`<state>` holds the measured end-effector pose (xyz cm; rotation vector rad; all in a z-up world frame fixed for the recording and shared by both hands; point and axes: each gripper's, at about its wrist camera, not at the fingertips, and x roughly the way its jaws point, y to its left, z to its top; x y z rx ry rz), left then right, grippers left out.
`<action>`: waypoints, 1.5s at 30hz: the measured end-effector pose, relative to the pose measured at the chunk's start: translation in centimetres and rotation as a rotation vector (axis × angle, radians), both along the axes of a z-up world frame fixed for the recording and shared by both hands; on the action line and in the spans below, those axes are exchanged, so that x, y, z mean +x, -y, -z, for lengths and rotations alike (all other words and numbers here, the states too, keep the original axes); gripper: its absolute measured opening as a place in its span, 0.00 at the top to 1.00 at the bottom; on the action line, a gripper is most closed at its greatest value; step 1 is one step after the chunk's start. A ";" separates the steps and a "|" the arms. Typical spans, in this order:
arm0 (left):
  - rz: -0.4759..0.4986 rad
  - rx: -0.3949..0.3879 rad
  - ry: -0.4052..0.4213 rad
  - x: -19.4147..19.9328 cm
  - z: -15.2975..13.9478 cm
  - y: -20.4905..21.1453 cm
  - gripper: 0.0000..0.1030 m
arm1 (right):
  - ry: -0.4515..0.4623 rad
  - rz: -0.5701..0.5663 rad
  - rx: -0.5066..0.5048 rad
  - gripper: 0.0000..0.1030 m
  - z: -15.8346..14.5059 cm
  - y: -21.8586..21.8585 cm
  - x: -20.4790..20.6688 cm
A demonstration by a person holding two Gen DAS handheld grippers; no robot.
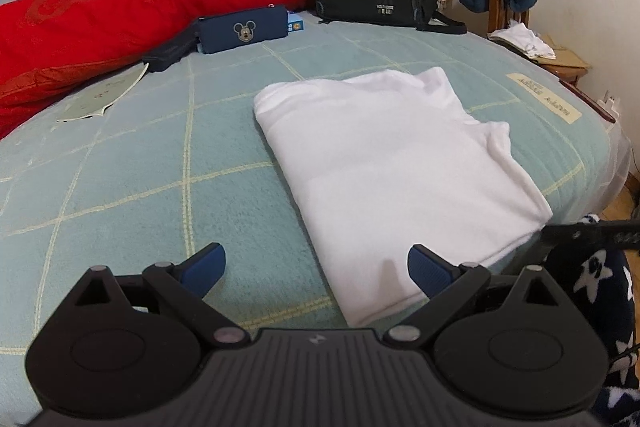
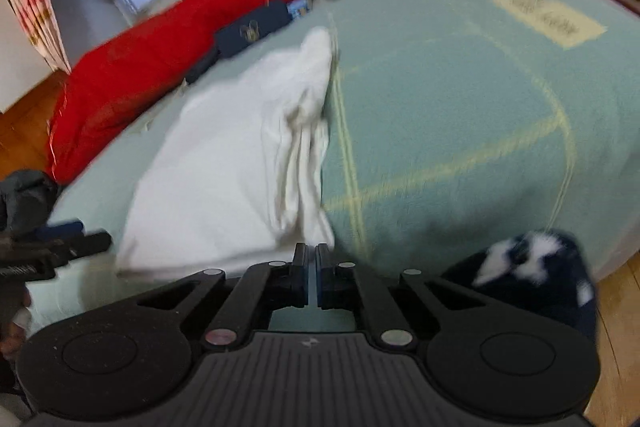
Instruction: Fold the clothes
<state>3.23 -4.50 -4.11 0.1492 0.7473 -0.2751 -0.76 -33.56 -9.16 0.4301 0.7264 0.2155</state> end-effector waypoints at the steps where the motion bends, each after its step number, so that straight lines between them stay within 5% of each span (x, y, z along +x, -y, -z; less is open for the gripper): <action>1: -0.005 -0.002 0.000 0.2 -0.1 0.0 0.05 | 0.022 0.005 -0.007 0.90 -0.7 0.3 0.1; 9: -0.041 0.000 0.004 1.2 -0.5 -0.2 0.05 | 0.186 -0.120 -0.131 0.87 -5.4 -2.7 6.1; 15: -0.060 0.000 0.007 2.0 -1.0 -0.8 0.05 | 0.103 -0.107 -0.202 0.87 -3.0 -4.1 10.1; 21: -0.031 -0.048 -0.031 4.4 -1.0 -0.5 0.05 | 0.083 -0.097 -0.119 0.87 -2.1 -2.2 8.0; 29: 0.077 -0.128 -0.005 7.5 -3.7 2.1 0.05 | 0.179 -0.102 -0.160 0.63 -4.3 -3.0 8.3; 36: 0.281 -0.354 -0.147 11.4 -3.5 5.1 0.05 | 0.128 -0.060 -0.146 0.60 -2.1 -2.6 9.4; 45: 0.402 -0.453 -0.333 17.8 1.1 12.7 0.05 | 0.118 -0.039 -0.118 0.45 -0.5 -1.9 9.6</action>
